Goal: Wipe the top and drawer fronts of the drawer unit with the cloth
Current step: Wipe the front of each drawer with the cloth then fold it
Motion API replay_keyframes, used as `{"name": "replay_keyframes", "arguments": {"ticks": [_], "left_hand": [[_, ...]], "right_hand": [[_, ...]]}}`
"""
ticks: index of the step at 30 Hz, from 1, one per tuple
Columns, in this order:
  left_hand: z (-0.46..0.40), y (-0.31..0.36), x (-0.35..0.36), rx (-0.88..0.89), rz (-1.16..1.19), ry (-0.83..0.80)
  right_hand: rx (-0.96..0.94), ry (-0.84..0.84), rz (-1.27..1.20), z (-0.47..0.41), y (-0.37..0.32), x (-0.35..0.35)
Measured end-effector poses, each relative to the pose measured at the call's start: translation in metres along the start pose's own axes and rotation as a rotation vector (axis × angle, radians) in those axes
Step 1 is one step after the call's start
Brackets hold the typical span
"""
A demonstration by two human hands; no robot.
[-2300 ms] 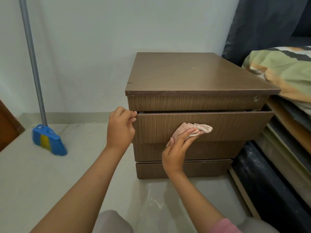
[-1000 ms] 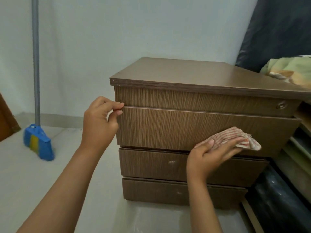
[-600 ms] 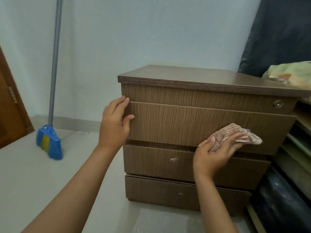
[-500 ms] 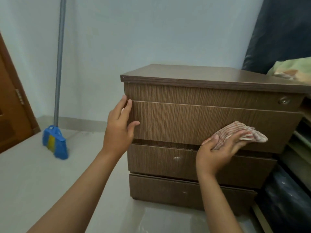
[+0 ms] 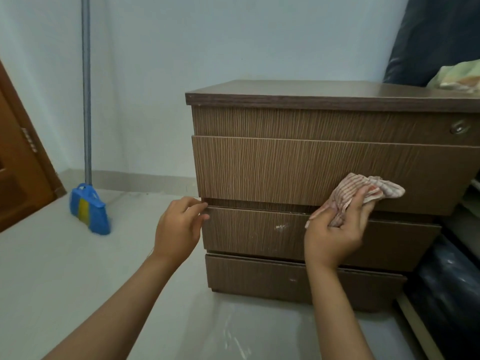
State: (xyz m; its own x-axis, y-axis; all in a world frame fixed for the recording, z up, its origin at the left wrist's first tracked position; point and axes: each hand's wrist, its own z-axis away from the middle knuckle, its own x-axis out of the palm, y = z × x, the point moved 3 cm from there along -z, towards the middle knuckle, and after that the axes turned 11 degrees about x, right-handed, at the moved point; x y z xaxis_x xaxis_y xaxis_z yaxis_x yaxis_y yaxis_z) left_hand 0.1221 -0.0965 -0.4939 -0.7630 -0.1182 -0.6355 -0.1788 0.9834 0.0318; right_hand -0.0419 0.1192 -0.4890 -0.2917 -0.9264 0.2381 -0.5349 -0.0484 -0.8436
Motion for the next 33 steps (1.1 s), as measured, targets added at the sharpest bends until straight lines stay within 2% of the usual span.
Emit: {"name": "replay_keyframes", "arguments": {"ticks": [7, 10, 14, 21, 25, 33], "left_hand": [[-0.007, -0.001, 0.005, -0.116, 0.118, 0.004], [-0.009, 0.002, 0.005, -0.148, 0.150, 0.016], [-0.007, 0.001, -0.002, -0.123, 0.196, 0.017], [-0.003, 0.001, -0.023, -0.111, 0.299, -0.026], [-0.003, 0.000, -0.027, -0.148, 0.338, -0.030], [-0.002, -0.005, -0.025, -0.182, 0.405, -0.048]], "right_hand": [[0.166, -0.025, -0.070, 0.062, -0.007, -0.005], [0.197, -0.114, -0.105, 0.101, -0.013, 0.004], [0.116, -0.309, -0.063, 0.139, -0.027, 0.028], [0.027, -0.463, 0.022, 0.172, -0.033, 0.057], [0.007, -0.476, 0.104, 0.178, -0.030, 0.060], [0.187, -0.318, 0.232, 0.132, -0.026, 0.044]]}}
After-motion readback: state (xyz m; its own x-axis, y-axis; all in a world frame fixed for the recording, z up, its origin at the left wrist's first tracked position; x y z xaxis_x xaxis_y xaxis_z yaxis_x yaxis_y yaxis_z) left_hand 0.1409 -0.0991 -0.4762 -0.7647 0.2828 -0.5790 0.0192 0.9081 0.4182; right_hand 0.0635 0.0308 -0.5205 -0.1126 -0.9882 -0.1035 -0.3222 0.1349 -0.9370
